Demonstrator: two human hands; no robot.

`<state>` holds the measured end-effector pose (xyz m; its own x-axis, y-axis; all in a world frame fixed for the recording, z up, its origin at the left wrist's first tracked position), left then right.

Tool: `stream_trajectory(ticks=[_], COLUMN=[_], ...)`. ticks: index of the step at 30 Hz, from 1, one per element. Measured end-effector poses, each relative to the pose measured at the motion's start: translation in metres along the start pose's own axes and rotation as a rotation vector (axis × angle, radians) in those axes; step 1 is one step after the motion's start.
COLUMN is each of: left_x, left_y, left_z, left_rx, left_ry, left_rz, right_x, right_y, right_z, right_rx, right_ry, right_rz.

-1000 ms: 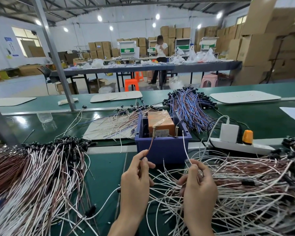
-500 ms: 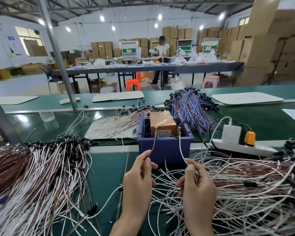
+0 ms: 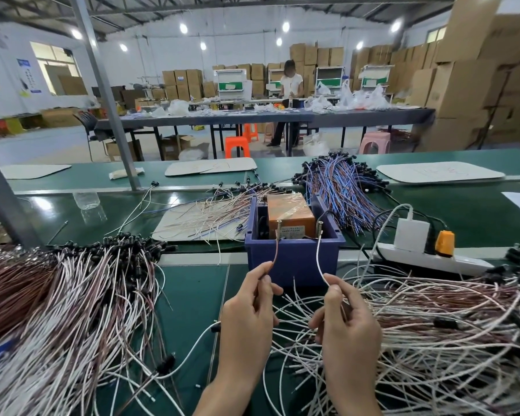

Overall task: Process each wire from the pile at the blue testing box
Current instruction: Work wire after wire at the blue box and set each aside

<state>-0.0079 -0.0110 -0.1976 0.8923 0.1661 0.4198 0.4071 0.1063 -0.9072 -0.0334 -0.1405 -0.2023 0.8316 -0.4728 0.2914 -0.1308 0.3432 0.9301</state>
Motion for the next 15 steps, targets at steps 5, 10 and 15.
stream_trajectory(ticks=[5,10,15], left_x=[-0.0001,0.0,-0.0004], left_y=[0.001,0.0013,0.0023], left_z=[0.0003,0.0008,0.0008], left_rx=[-0.007,-0.015,-0.011], left_ry=[0.002,-0.003,0.004], left_rz=[0.001,0.001,0.0], right_x=[0.0007,0.0012,0.0017], right_y=[-0.0007,-0.0017,-0.0016], right_z=[0.0,-0.0003,-0.0001], right_rx=[0.012,0.015,0.022], right_ry=[0.006,0.004,0.007], right_rz=[0.005,0.014,0.019])
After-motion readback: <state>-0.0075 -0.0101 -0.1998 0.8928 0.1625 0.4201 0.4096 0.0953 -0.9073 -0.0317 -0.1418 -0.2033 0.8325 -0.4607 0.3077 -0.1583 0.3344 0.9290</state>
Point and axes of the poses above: each hand's wrist, its own x-axis towards the middle knuckle, its own z-axis out of the back of the hand, y = z × x, the point moved 1 cm from there along x, towards the middle knuckle, and after that the axes turned 14 degrees about -x, right-handed, at the moved point
